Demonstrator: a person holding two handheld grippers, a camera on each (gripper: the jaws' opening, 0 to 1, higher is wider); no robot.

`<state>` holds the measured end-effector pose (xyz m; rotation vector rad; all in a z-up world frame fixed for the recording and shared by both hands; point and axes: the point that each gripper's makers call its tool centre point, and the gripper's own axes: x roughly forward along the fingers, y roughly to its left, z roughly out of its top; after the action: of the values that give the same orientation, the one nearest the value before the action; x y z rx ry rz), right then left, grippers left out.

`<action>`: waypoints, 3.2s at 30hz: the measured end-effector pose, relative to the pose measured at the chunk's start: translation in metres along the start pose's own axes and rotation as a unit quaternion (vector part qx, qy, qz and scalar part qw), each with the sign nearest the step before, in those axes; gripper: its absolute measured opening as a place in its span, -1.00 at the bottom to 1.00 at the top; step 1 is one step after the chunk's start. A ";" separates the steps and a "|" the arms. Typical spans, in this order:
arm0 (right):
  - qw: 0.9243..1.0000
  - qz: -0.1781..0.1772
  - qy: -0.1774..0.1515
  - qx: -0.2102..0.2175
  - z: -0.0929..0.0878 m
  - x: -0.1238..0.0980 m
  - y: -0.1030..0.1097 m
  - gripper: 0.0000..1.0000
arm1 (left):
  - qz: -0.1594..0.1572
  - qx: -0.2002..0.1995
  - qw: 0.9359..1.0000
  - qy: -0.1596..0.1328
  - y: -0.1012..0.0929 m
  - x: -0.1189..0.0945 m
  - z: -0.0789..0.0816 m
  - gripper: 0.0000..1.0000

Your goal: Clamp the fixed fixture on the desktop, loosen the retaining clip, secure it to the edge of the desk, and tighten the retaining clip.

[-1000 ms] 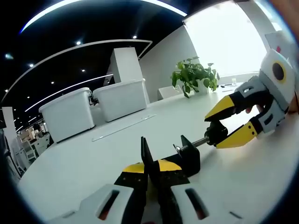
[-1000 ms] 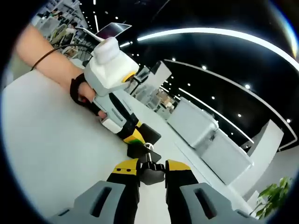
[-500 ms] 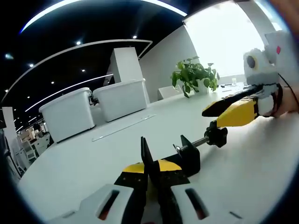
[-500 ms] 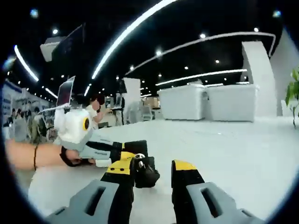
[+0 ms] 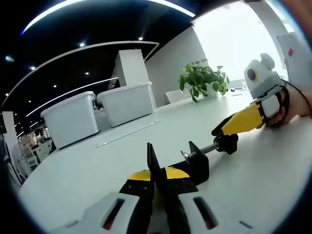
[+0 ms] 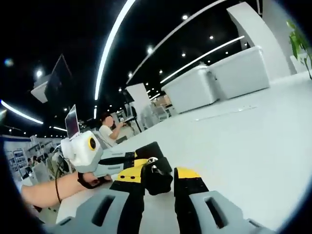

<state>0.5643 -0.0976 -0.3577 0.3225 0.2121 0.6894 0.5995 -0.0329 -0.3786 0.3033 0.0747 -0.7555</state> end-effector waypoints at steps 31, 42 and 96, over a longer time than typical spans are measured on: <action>0.797 -0.018 0.021 -0.604 -0.011 0.005 0.036 -0.62 | 0.007 -0.008 1.000 0.004 0.002 -0.001 -0.001 -0.88; 0.737 -0.032 0.036 -0.674 -0.014 0.007 0.036 -0.63 | 0.008 -0.008 1.000 0.005 0.002 -0.001 -0.001 -0.88; 0.921 -0.038 0.006 -0.388 -0.006 0.007 0.024 -0.56 | 0.007 -0.007 1.000 0.002 0.001 0.001 -0.001 -0.88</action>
<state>0.5543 -0.0745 -0.3550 -0.4504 -0.0489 0.6479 0.6014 -0.0325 -0.3793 0.2926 0.0822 -0.7407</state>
